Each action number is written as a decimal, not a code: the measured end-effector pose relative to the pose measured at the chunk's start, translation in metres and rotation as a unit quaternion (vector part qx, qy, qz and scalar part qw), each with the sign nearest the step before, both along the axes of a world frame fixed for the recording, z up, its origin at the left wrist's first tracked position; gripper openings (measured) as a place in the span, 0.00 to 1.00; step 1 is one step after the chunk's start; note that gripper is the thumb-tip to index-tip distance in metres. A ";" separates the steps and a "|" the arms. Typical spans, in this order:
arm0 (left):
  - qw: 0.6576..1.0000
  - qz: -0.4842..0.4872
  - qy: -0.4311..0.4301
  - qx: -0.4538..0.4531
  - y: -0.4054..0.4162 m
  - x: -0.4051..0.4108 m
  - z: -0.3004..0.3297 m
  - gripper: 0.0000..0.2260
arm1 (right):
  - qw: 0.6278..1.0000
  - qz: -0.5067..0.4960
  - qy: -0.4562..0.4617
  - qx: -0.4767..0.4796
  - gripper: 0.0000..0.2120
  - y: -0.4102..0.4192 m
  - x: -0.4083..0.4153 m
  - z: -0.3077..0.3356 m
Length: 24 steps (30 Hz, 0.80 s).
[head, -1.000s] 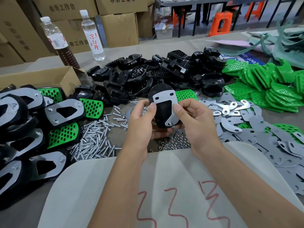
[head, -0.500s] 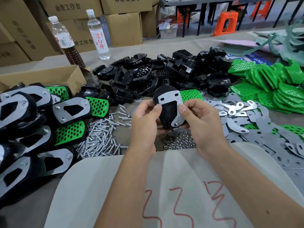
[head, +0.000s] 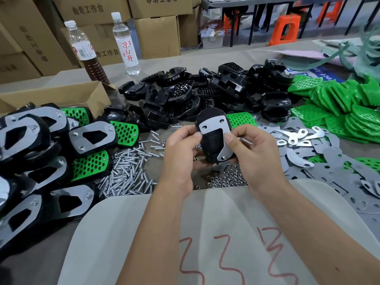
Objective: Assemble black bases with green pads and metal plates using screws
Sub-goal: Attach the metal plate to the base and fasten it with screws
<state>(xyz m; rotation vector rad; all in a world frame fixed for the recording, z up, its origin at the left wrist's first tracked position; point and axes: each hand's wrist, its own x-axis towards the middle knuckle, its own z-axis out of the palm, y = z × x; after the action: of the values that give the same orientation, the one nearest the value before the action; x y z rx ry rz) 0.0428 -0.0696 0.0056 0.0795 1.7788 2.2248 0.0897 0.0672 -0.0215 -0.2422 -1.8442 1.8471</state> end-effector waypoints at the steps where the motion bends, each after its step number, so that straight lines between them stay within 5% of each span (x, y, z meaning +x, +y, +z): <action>1: 1.000 -0.002 -0.007 0.005 -0.001 0.000 0.001 0.09 | 1.000 -0.004 0.003 0.002 0.11 0.000 0.000 -0.001; 5: 1.000 0.027 0.007 -0.006 0.002 0.003 0.001 0.03 | 0.999 -0.012 0.013 0.031 0.08 0.000 0.000 -0.001; 15: 0.995 0.054 0.078 -0.033 0.000 -0.003 -0.006 0.06 | 0.998 0.046 0.013 -0.034 0.08 0.006 0.002 0.006; 24: 0.991 0.106 0.070 -0.049 0.007 -0.004 -0.013 0.09 | 0.997 0.075 0.000 0.017 0.07 0.008 0.000 0.005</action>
<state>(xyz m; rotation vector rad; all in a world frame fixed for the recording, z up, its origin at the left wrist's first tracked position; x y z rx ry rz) 0.0385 -0.0630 -0.0079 0.0256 2.0557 2.3210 0.0894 0.0749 -0.0161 -0.0937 -1.9390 1.9126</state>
